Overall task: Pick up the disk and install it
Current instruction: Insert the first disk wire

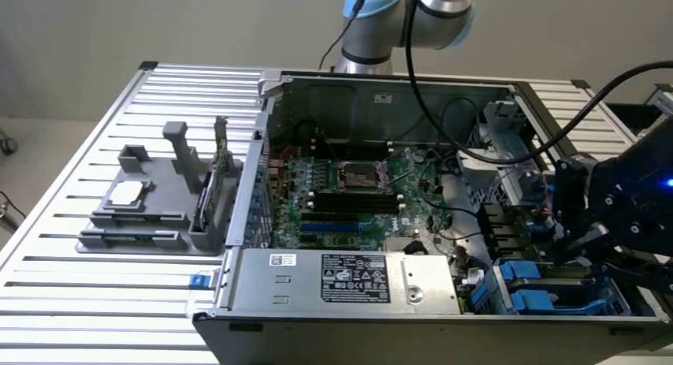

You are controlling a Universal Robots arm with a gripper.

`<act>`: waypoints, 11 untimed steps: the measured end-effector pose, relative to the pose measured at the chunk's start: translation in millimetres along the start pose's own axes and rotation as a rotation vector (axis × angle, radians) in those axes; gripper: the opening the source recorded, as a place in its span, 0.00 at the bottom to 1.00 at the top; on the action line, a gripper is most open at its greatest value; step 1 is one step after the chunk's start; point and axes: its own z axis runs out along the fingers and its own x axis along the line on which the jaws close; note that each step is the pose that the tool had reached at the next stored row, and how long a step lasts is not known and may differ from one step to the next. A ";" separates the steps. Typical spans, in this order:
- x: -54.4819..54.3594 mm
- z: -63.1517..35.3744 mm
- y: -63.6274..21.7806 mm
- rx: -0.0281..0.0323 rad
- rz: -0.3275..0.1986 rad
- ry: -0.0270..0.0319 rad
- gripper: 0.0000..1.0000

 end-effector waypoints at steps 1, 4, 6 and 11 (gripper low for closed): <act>2.2 0.0 0.9 0.0019 0.000 -0.0051 0.16; 8.2 -2.6 3.2 0.0099 0.001 -0.0253 0.16; 10.6 -5.4 4.1 0.0166 0.001 -0.0416 0.16; 11.8 -9.7 5.8 0.0281 0.014 -0.0739 0.16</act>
